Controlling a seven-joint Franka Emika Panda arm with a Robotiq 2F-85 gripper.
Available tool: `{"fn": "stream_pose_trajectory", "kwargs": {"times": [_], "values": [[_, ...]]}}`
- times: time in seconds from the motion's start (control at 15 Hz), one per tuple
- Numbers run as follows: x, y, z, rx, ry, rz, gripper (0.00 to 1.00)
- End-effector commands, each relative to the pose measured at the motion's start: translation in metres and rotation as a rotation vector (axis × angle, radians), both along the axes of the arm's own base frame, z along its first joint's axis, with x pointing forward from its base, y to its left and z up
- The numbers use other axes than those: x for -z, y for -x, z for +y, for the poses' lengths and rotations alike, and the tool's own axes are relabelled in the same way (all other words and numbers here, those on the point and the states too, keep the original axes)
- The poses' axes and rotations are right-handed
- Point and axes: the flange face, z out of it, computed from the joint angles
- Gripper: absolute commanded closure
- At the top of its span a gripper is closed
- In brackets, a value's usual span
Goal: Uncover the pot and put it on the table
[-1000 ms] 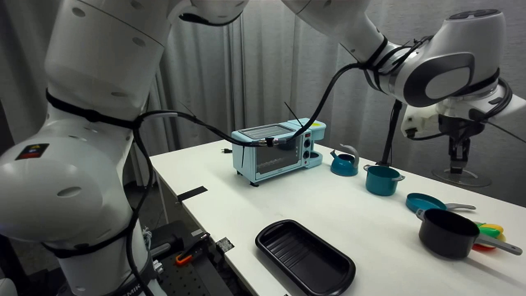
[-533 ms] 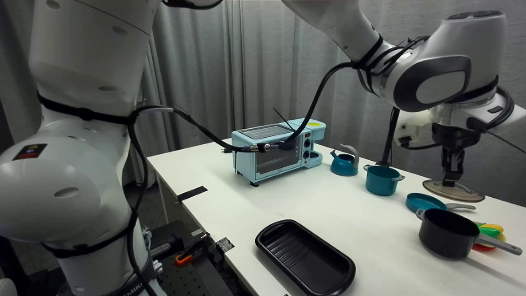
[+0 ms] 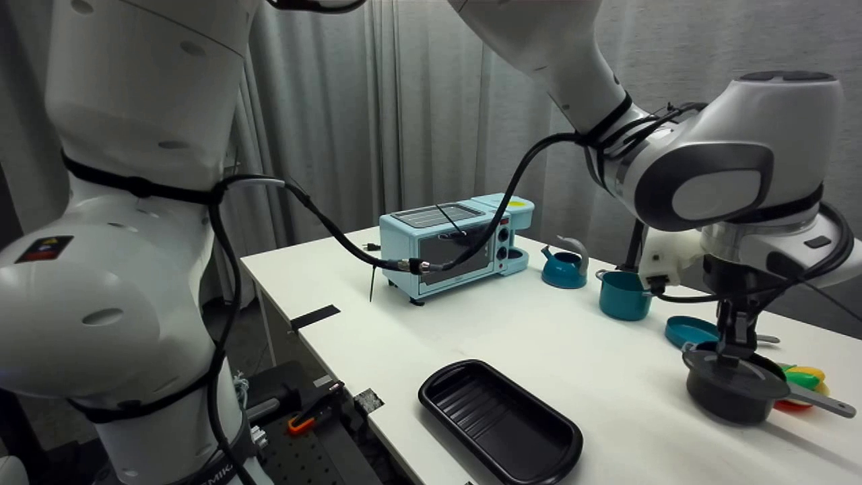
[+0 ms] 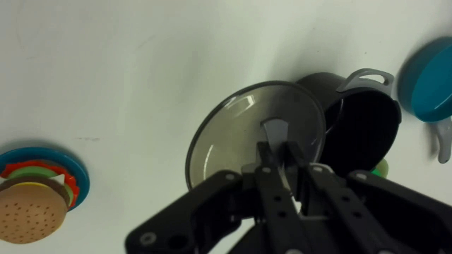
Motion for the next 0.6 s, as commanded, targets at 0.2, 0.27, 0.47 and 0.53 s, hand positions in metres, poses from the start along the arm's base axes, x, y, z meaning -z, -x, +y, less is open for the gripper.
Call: {"fn": "stream_pose_trajectory", "kwargs": {"times": [0.2, 0.27, 0.47, 0.53], "values": [[0.025, 0.024, -0.007, 0.018, 0.005, 0.033, 0.96], [0.026, 0.025, -0.008, 0.021, 0.0, 0.043, 0.96], [0.028, 0.028, -0.01, 0.027, 0.006, 0.046, 0.96], [0.029, 0.029, -0.01, 0.028, 0.01, 0.045, 0.96]]}}
